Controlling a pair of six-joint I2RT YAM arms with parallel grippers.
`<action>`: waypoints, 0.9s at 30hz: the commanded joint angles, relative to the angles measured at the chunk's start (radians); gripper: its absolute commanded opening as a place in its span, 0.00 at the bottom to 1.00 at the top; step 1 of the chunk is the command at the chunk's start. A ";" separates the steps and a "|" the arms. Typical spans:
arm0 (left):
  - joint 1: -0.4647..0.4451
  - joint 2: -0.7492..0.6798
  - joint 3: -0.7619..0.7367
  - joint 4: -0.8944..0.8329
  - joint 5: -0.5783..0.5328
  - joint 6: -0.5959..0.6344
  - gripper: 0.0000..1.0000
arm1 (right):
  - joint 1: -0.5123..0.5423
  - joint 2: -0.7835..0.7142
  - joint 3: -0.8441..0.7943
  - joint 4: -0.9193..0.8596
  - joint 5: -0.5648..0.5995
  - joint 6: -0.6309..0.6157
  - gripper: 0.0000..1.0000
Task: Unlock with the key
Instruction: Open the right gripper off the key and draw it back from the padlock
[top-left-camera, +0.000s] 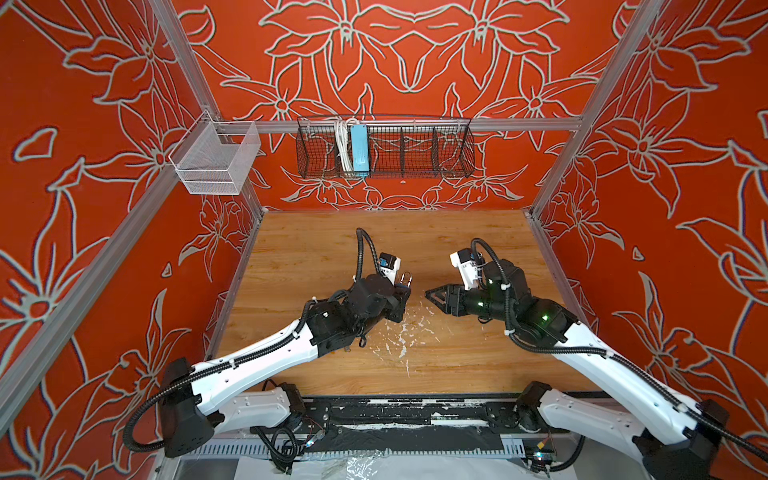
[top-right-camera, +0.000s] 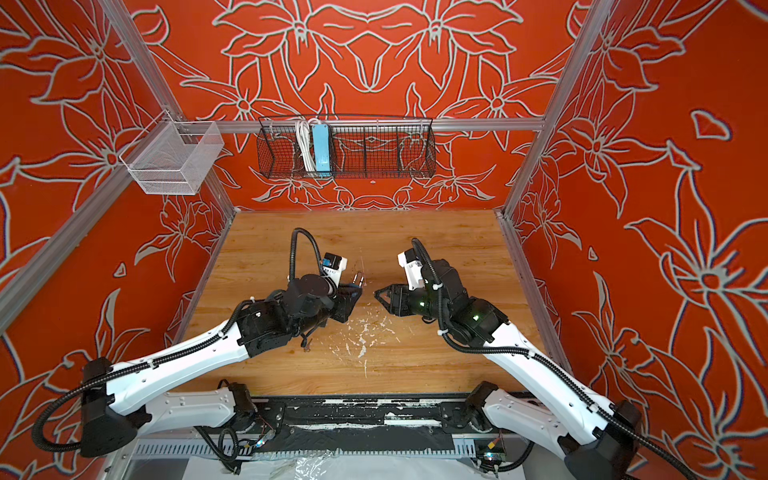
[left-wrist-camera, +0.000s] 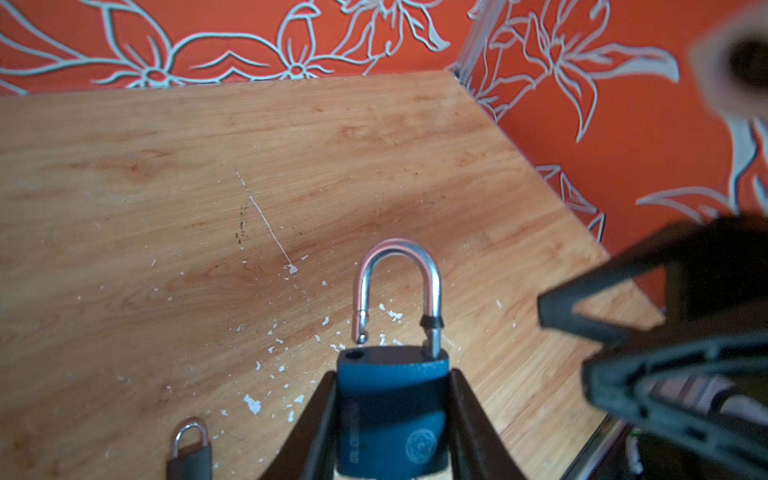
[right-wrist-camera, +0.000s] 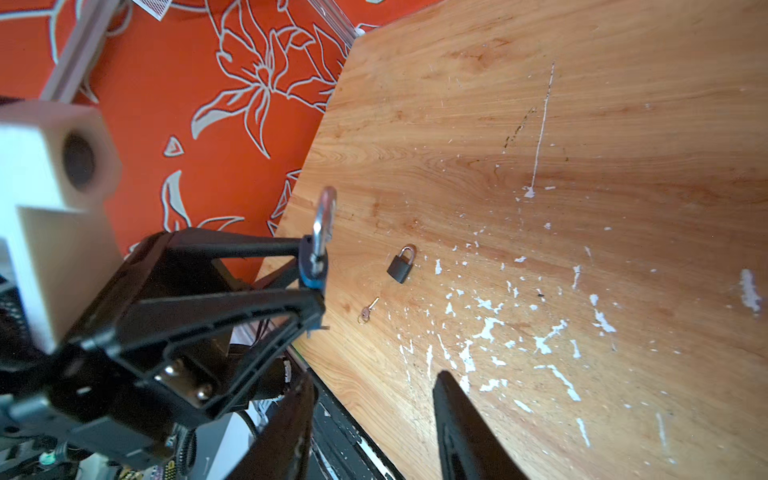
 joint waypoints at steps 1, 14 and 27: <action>0.005 -0.044 -0.049 0.170 0.056 0.161 0.00 | -0.009 0.042 0.071 -0.083 0.004 -0.105 0.50; 0.005 -0.084 -0.202 0.358 0.077 0.299 0.00 | -0.009 0.222 0.234 -0.134 -0.052 -0.175 0.55; 0.005 -0.083 -0.229 0.398 0.107 0.319 0.00 | -0.008 0.329 0.341 -0.218 0.034 -0.227 0.60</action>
